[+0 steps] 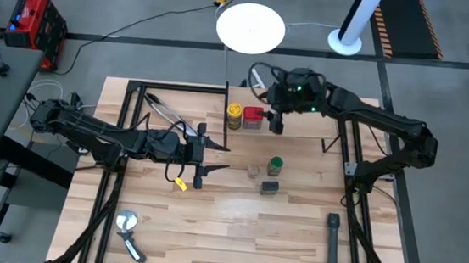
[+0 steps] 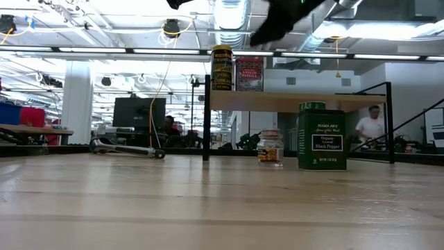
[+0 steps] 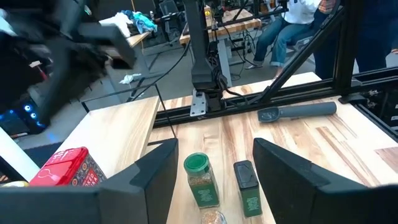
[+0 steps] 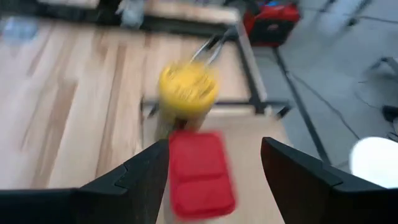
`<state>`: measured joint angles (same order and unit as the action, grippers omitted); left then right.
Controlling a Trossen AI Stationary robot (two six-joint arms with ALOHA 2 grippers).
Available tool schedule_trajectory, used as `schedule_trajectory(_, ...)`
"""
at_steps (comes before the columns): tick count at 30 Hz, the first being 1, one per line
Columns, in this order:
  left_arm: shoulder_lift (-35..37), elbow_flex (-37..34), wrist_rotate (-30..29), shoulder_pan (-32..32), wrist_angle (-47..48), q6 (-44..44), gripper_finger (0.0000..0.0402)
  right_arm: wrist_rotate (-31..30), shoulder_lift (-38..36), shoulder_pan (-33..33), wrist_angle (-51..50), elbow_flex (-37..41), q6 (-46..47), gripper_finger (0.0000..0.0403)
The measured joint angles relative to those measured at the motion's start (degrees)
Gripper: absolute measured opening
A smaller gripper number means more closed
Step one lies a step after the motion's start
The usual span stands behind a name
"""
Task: Shelf spices
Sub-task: Remove the red seasoning can from the shelf
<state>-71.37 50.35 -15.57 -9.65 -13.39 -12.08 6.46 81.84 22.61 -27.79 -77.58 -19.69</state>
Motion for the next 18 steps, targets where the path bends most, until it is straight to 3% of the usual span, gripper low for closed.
schedule_trajectory(11,0.0,0.0,0.0,0.0,0.2,0.2,0.0201,-10.6,4.1,-3.2,-5.8,-3.6,-0.3,0.0256)
schedule_trajectory(18,0.0,0.0,0.0,0.0,0.4,-0.6,0.0201,-11.2,5.7,-5.5,-5.6,-3.6,-0.3,0.0256)
